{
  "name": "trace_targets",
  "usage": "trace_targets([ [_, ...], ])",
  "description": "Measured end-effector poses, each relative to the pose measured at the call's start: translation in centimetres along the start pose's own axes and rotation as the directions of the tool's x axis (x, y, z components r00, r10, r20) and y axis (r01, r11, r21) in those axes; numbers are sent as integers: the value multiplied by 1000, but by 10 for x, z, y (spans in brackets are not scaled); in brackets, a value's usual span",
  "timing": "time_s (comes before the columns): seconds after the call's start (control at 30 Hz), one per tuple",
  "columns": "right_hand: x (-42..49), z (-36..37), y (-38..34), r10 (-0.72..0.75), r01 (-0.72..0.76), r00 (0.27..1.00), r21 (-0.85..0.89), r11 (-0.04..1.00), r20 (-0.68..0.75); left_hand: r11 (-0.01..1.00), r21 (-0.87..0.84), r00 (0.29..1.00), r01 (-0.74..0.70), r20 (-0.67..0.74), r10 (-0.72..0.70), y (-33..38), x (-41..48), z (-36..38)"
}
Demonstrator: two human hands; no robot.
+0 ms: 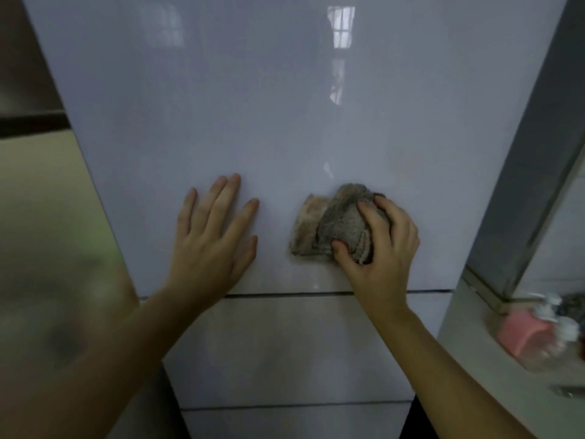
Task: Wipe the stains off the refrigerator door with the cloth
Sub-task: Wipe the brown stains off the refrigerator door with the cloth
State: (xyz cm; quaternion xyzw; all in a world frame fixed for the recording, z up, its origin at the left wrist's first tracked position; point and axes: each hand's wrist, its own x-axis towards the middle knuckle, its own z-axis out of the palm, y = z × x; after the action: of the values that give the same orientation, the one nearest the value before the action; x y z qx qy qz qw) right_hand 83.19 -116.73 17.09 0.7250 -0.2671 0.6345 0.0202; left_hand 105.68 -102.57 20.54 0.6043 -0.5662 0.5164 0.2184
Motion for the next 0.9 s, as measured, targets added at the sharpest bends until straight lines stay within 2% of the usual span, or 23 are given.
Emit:
trace_targets([
  [0.13, -24, 9, -23, 294, -277, 950, 149, 949, -104, 999, 28, 998, -38, 58, 37, -9, -8, -4],
  [0.23, -10, 14, -38, 410, -361, 891, 245, 900, -196, 998, 32, 995, -45, 90, 42, -9, -8, -6],
  [0.33, 9, 18, -47, 414, -357, 876, 244, 902, -247, 998, 22, 993, -56, 104, 54, -12, -6, -9],
  [0.4, 18, 21, -51, 356, -315, 902, 192, 930, -244, 997, 14, 992, -72, 107, 70, -15, -7, -9],
  [0.57, -28, 35, -42, 133, -130, 990, 58, 990, -50, 997, 1, 995, -71, 69, 71, -17, -11, 1],
  [0.67, -77, 37, -25, 242, -237, 969, 84, 968, -56, 999, -31, 999, -36, 29, 37, -14, -13, 8],
  [0.8, -98, 32, -9, 508, -468, 833, 211, 858, -217, 997, -80, 1000, -9, 16, 10, -10, -14, 13],
  [0.9, -90, 29, -12, 557, -505, 793, 244, 828, -247, 995, -103, 1000, 15, 26, -12, -6, -13, 11],
])
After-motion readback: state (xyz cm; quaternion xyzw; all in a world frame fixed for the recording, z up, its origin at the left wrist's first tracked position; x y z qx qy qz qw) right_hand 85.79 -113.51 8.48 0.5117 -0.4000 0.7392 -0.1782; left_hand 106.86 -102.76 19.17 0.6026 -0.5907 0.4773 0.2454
